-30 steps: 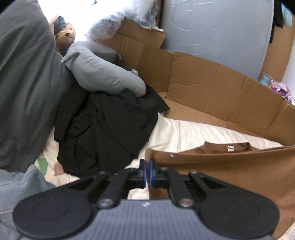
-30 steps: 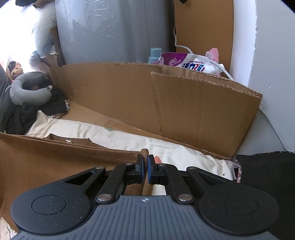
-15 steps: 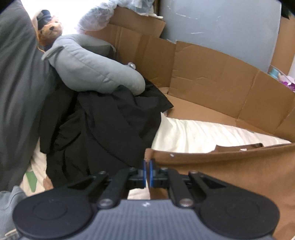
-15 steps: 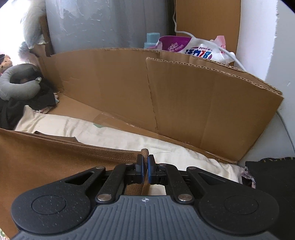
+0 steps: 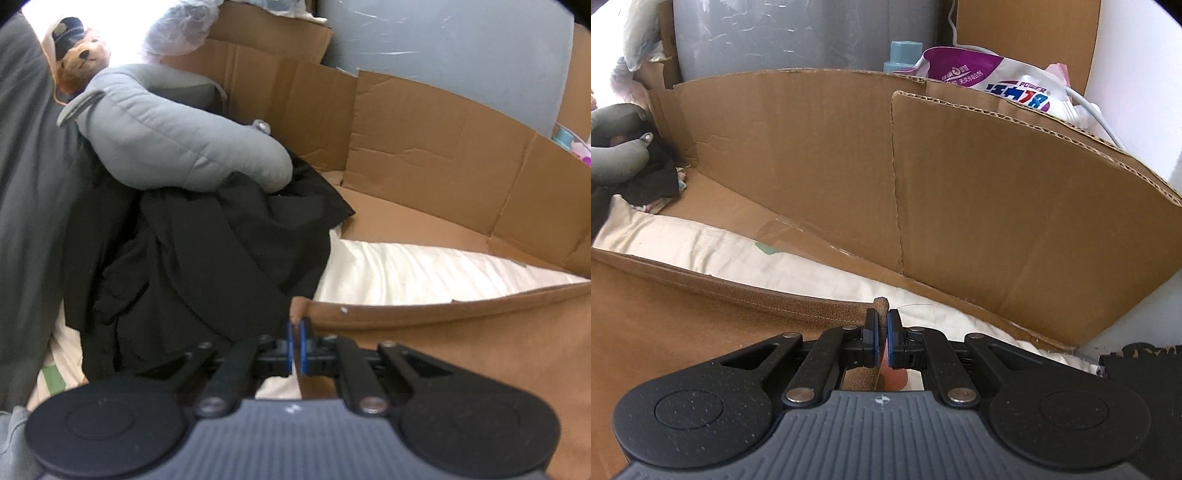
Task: Fold clothes
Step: 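Carry the hem over toward the collar with both tools, folding the shirt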
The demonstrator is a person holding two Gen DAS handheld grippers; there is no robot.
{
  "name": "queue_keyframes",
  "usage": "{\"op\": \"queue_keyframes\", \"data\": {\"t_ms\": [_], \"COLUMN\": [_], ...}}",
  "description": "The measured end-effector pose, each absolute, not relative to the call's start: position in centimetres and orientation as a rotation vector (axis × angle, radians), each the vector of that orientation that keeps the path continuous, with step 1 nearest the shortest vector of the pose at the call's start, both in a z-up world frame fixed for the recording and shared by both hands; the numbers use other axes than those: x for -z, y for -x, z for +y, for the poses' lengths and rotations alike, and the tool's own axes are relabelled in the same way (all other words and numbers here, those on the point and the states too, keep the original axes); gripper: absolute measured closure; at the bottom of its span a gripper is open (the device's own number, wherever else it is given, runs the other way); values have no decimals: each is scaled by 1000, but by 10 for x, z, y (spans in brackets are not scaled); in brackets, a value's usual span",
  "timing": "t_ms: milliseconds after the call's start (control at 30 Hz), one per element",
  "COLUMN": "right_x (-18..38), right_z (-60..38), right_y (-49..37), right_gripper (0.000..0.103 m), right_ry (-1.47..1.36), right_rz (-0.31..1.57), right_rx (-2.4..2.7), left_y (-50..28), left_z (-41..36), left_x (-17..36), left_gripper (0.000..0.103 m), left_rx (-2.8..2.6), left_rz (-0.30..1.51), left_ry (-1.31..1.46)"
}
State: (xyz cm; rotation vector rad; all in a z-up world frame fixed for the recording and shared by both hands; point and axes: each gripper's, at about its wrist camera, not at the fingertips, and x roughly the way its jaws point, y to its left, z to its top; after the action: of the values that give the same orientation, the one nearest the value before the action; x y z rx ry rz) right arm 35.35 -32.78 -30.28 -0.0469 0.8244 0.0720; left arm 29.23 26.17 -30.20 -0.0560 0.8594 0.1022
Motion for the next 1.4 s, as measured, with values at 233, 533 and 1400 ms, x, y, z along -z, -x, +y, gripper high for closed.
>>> {"op": "queue_keyframes", "data": {"t_ms": [233, 533, 1400], "right_x": [316, 342, 343], "right_z": [-322, -313, -328], "right_y": [-373, -395, -392], "right_gripper": [101, 101, 91], "right_ry": [85, 96, -30], "right_rz": [858, 902, 863], "right_rx": [-59, -42, 7], "left_y": [-311, -326, -335], "left_z": [262, 257, 243], "left_x": [320, 342, 351], "left_gripper": [99, 99, 74], "left_rx": [-104, -113, -157], "left_rz": [895, 935, 947], "left_ry": [34, -19, -8]}}
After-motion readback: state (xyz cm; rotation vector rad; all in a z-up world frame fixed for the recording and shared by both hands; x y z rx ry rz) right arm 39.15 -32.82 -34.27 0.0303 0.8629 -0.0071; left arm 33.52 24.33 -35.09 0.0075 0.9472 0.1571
